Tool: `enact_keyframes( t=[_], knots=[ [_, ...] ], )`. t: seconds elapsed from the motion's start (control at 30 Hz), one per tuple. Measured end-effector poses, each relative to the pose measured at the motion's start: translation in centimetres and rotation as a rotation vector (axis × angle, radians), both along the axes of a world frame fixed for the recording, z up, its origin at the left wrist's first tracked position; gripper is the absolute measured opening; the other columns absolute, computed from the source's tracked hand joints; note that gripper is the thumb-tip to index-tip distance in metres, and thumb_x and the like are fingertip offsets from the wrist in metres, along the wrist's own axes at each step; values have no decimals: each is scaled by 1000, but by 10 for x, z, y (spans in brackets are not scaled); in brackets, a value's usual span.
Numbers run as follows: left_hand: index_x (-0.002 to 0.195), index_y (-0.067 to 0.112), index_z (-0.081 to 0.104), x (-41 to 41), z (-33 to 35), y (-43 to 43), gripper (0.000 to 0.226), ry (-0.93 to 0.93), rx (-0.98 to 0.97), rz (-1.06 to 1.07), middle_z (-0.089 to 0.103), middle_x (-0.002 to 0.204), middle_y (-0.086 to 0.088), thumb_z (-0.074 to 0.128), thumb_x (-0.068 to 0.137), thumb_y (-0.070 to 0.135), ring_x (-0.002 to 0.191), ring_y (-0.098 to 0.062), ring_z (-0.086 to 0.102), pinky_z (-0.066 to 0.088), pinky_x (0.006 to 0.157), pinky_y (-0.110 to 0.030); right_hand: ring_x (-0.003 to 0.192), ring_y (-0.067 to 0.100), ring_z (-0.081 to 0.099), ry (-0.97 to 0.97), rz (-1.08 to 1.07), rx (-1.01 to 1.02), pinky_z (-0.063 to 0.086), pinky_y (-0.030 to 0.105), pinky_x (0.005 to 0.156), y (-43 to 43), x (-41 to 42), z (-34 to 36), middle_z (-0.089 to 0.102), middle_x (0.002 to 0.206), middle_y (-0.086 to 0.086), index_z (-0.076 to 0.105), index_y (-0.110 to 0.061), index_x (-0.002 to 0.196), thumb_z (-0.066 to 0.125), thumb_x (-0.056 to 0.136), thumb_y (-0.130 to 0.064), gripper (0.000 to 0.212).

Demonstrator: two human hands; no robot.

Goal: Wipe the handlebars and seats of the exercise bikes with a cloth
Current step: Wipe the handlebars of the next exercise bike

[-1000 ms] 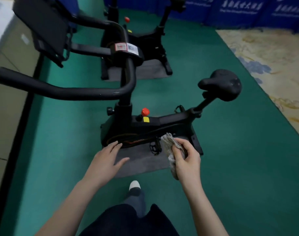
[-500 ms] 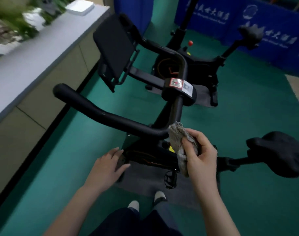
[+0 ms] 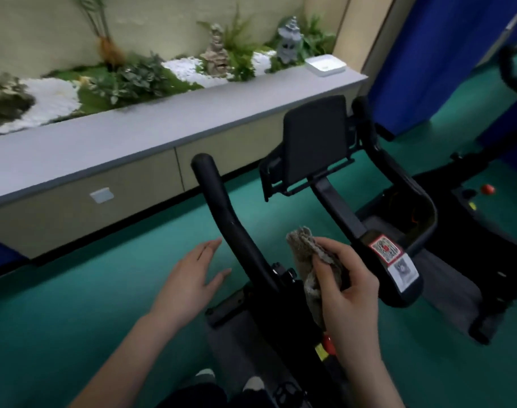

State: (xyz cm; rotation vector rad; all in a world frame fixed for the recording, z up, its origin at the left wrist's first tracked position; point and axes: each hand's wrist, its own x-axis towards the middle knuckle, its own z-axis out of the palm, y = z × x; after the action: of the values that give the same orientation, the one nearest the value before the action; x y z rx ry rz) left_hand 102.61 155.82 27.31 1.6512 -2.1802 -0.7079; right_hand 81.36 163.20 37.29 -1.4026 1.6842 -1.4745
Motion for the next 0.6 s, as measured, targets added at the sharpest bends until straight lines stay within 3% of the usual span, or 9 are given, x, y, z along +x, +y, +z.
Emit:
enact_keyframes(
  t=[0.1,0.2,0.27,0.33,0.47,0.53,0.6],
  knots=[
    [147,32,21,2,13,3,66,99,-54,107,38,142,11,39,88,58,128,-9,41,38,106,-34,95,10,64,39,93,-18,53,31,82,-16,3,1,68,98,-6,68,-25,101,58,88,1,31],
    [146,35,23,4,31,-3,69,235,-108,197,41,138,13,35,84,63,123,-3,44,39,101,-27,91,7,63,98,177,-110,50,18,77,-37,17,12,65,97,-11,64,-37,102,57,89,-7,33],
    [145,38,24,5,46,-12,67,331,-145,237,43,136,17,36,83,62,118,2,46,39,99,-26,88,8,63,134,232,-178,50,20,75,-55,29,23,62,97,-14,63,-39,102,55,88,-12,31],
    [144,40,25,6,63,-22,65,405,-172,270,43,132,22,38,84,60,113,8,47,41,96,-25,86,12,63,169,266,-235,52,28,73,-75,41,34,59,97,-15,64,-32,105,55,88,-11,28],
    [142,34,34,3,87,-42,58,528,-185,275,51,129,19,52,88,46,108,4,52,45,94,-27,88,18,60,362,317,-351,48,23,75,-117,63,54,53,94,-28,65,-14,107,53,88,-2,25],
    [139,28,40,0,93,-48,57,629,-171,294,55,125,16,62,87,34,103,3,56,48,92,-28,89,21,57,500,351,-397,46,23,76,-136,72,58,54,93,-22,66,-8,105,55,86,4,25],
    [134,26,46,-5,95,-52,56,735,-155,335,58,120,15,68,84,24,97,3,59,51,88,-28,92,21,54,622,359,-403,42,20,78,-151,80,58,61,92,-5,66,-4,104,57,83,11,28]
  ],
)
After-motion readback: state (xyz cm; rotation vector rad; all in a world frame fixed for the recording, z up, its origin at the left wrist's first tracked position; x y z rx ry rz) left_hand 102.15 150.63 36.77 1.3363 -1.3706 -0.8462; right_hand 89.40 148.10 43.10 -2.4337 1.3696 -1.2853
